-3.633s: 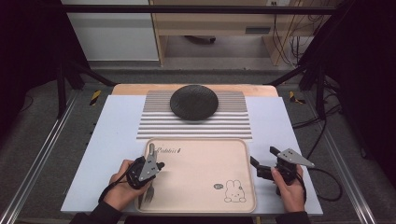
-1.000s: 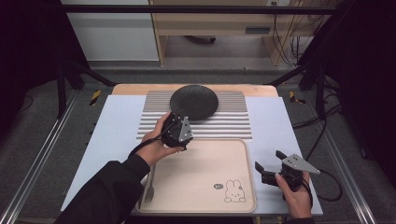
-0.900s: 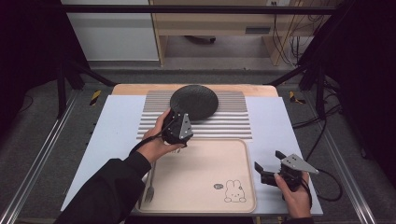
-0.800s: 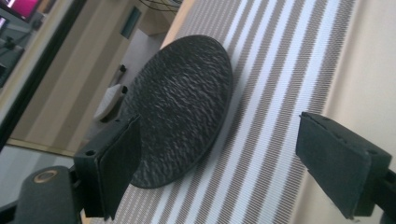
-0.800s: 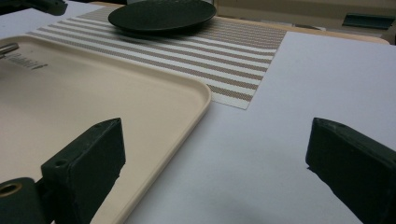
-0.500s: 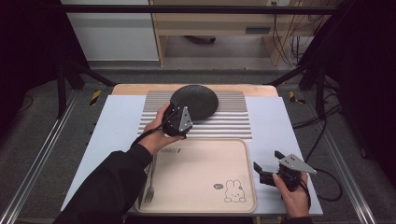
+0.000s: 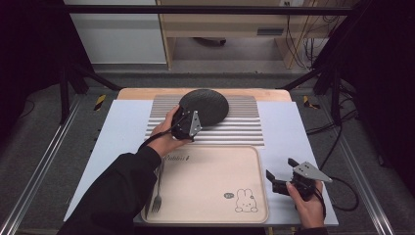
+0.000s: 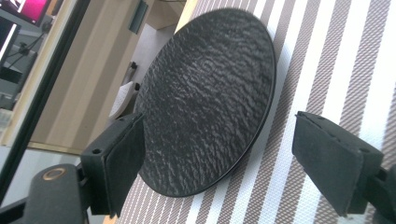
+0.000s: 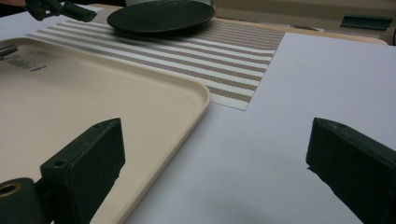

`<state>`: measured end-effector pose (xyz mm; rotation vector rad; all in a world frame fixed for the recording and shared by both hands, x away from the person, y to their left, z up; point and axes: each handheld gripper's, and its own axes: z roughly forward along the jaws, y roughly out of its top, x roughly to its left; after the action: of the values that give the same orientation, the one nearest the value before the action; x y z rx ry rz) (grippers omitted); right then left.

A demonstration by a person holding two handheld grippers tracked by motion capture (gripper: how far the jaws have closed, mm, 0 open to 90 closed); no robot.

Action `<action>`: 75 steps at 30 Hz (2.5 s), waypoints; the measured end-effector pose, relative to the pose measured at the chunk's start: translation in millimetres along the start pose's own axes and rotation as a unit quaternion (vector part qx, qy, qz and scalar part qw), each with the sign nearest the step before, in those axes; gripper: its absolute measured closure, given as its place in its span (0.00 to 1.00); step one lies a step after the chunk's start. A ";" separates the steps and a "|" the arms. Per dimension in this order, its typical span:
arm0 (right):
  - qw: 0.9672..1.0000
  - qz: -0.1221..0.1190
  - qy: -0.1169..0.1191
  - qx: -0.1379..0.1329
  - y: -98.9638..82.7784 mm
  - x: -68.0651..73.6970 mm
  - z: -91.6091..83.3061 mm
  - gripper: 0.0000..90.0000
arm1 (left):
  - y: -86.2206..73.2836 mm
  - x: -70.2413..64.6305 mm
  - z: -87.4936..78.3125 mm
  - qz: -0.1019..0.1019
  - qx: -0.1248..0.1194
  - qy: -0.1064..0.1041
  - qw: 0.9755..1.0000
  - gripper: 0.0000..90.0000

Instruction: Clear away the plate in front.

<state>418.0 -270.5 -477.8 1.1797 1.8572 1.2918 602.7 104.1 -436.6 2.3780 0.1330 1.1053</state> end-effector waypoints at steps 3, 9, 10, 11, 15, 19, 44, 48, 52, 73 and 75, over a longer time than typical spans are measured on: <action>1.000 0.000 0.000 0.001 -0.2 0.1 0.1 0.05 | -2.5 0.2 3.3 -0.004 0.004 -0.002 1.000 0.19; 1.000 0.003 -0.001 0.000 -0.3 -0.3 -0.1 0.05 | -1.5 7.2 2.9 0.014 0.017 -0.001 1.000 0.20; 1.000 0.003 -0.001 0.000 -0.4 -0.3 -0.1 0.05 | -0.6 10.1 3.1 0.017 0.019 0.003 1.000 0.20; 1.000 0.005 -0.001 0.000 -0.5 -0.1 -0.2 0.05 | -0.2 12.3 3.2 0.016 0.018 0.005 1.000 0.20; 1.000 0.006 -0.001 -0.002 -0.7 -0.7 -1.1 0.05 | 0.7 17.3 6.2 0.022 0.026 0.004 0.999 0.20; 1.000 0.010 -0.001 -0.003 -0.8 -1.6 -1.8 0.05 | 1.1 18.6 9.1 0.026 0.032 0.001 0.999 0.20; 1.000 0.016 -0.011 0.000 -3.3 -4.2 -1.8 0.05 | -4.4 2.2 28.2 0.077 0.036 -0.007 0.996 0.20; 1.000 0.017 -0.012 0.001 -3.4 -4.4 -2.0 0.05 | -3.3 -0.4 28.7 0.083 0.040 -0.005 0.996 0.21; 1.000 0.017 -0.012 0.000 -3.6 -4.6 -1.9 0.05 | -2.1 -3.6 30.7 0.092 0.041 -0.005 0.995 0.24; 1.000 0.021 -0.012 0.001 -4.1 -6.4 -1.9 0.05 | -1.4 -17.3 45.0 0.144 0.047 0.016 0.988 0.45; 1.000 0.021 -0.012 0.002 -4.2 -6.3 -1.7 0.05 | -3.1 -18.1 46.4 0.146 0.048 0.015 0.988 0.45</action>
<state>418.0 -277.4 -481.1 1.2364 1.8272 1.2905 625.3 82.6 -475.6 2.5252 -0.1606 1.2925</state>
